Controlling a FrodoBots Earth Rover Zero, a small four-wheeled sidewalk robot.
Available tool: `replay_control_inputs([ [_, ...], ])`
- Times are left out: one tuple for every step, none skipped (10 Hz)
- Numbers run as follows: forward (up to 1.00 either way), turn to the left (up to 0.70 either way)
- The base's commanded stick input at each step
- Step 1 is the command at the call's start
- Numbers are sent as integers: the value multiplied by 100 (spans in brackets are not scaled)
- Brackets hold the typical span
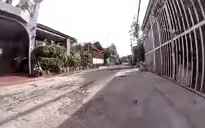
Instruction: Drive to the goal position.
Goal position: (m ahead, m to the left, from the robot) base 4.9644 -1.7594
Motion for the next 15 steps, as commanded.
replay_control_inputs([
  [70,0],
  [70,0],
  [70,-10],
  [70,-23],
  [70,-22],
  [70,0],
  [70,0],
  [70,-30],
  [70,-19],
  [70,-7],
  [70,-19],
  [70,0],
  [70,-4],
  [70,-17],
  [70,-26],
])
